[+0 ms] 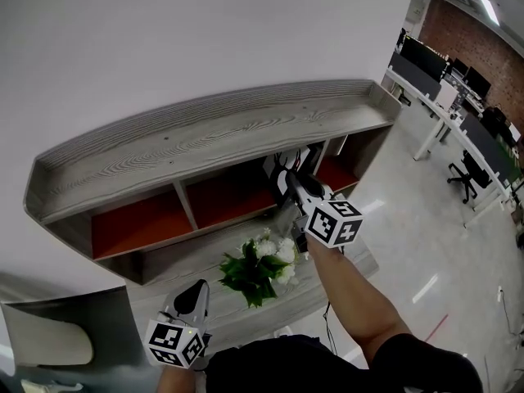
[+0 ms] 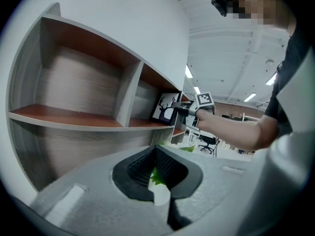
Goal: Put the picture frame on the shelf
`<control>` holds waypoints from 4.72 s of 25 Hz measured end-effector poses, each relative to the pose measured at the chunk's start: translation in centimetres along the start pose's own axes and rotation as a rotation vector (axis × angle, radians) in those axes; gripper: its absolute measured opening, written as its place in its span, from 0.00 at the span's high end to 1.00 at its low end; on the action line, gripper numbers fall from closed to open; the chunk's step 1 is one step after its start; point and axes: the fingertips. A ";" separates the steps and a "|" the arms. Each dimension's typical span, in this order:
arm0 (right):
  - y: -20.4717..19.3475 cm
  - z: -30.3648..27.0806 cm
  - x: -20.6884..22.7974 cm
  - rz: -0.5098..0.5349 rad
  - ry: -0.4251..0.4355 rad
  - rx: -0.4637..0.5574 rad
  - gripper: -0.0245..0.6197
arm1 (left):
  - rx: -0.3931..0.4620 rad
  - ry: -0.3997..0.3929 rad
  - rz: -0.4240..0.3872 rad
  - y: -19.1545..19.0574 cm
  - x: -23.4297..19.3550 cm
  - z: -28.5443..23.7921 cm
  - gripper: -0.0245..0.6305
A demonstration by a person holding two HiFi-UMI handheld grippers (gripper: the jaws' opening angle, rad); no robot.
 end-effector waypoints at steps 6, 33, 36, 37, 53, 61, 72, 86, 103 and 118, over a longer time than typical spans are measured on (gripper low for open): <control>-0.1 -0.3 0.2 0.050 -0.012 0.013 0.86 | -0.004 0.016 0.007 -0.2 -0.4 0.4 0.95; 0.5 1.2 2.0 0.151 -0.119 0.011 0.68 | -0.002 -0.018 -0.001 -0.1 0.9 -0.7 0.95; 0.3 1.8 1.8 0.149 -0.116 0.010 0.65 | -0.001 -0.021 -0.004 0.0 1.0 -0.7 0.95; 0.2 2.1 1.7 0.150 -0.115 0.007 0.64 | -0.002 -0.022 -0.006 0.1 1.0 -0.7 0.95; -4.2 11.0 -1.4 -0.177 0.267 -0.069 0.93 | 0.016 0.025 0.002 1.1 3.8 -1.4 0.95; -10.4 15.7 -3.5 -0.265 0.426 -0.266 0.94 | 0.012 0.084 0.015 0.7 7.2 -1.8 0.95; -11.9 18.9 -5.5 -0.045 0.604 -0.332 0.94 | 0.011 0.195 0.025 -0.5 10.9 -0.7 0.95; -14.9 21.5 -8.3 -0.184 0.497 -0.356 0.94 | 0.001 0.107 -0.017 -0.2 11.1 3.6 0.95; -18.5 29.5 -13.0 -0.164 0.214 -0.270 0.94 | -0.012 -0.163 -0.024 -3.5 12.1 8.8 0.95; -16.8 31.7 -11.2 -0.132 0.161 -0.238 0.94 | -0.003 -0.185 -0.026 -2.8 14.4 8.4 0.95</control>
Point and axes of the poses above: the fingertips, and each gripper's own axes: z backward along the fingers, x to its right, y out of its top, and after that the axes turned 9 degrees about -z, right-handed
